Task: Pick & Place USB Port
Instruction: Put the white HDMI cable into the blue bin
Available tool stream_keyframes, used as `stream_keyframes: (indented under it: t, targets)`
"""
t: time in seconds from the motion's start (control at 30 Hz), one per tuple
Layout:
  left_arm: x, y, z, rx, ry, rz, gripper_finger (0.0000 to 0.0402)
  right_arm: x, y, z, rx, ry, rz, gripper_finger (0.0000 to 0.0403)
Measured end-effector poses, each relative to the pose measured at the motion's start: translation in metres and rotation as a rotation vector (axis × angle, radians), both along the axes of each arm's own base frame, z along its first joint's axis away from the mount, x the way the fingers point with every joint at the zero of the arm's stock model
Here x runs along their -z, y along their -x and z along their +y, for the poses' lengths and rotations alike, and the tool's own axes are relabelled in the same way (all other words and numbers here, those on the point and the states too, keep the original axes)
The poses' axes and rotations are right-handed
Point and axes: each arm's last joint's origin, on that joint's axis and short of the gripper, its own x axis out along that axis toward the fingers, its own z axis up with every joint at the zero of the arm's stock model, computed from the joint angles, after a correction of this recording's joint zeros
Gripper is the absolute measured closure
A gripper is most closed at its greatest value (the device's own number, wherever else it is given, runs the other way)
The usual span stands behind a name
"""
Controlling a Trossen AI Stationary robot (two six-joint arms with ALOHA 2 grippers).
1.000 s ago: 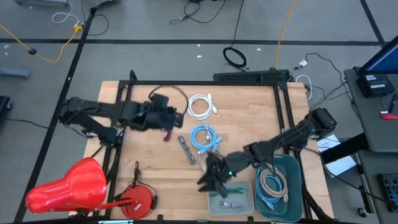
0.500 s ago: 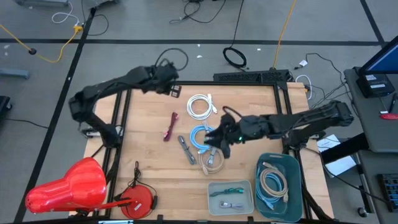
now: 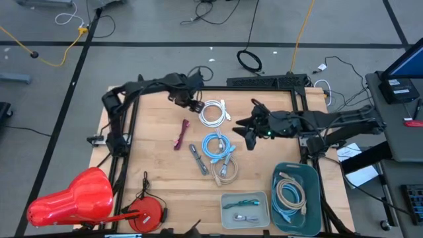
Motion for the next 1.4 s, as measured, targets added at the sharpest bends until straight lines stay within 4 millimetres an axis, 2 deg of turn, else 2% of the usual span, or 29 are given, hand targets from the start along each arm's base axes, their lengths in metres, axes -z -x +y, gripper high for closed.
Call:
stream_keyframes:
  t: [0.17,0.33,0.47,0.67,0.9,1.07,1.2,1.4]
  targets:
    - [0.008,-0.016,-0.004,-0.004,0.016,-0.084,0.0109,0.001,0.005,-0.006,0.007,0.027,0.044,0.0236]
    - [0.006,-0.026,-0.003,-0.084,-0.010,-0.172,0.0082,0.003,0.005,-0.011,0.009,0.059,0.073,0.0236]
    - [0.013,-0.031,-0.002,-0.145,0.004,-0.181,0.0084,0.006,0.007,-0.013,0.007,0.080,0.113,0.0236]
    - [0.031,-0.040,-0.005,-0.180,0.044,-0.151,0.0107,0.006,0.011,-0.014,-0.007,0.111,0.137,0.0236]
    - [0.036,-0.073,-0.006,-0.164,0.050,-0.154,0.0127,0.004,0.016,-0.014,-0.017,0.130,0.140,0.0236]
    - [0.043,-0.092,-0.009,-0.111,0.066,-0.048,0.0132,0.000,0.024,-0.014,-0.037,0.112,0.138,0.0236]
    - [0.045,-0.095,-0.015,-0.075,0.019,0.060,0.0133,-0.003,0.029,-0.014,-0.038,0.111,0.125,0.0236]
    - [0.046,-0.088,-0.013,-0.087,-0.014,0.138,0.0133,-0.007,0.035,-0.014,-0.042,0.113,0.105,0.0236]
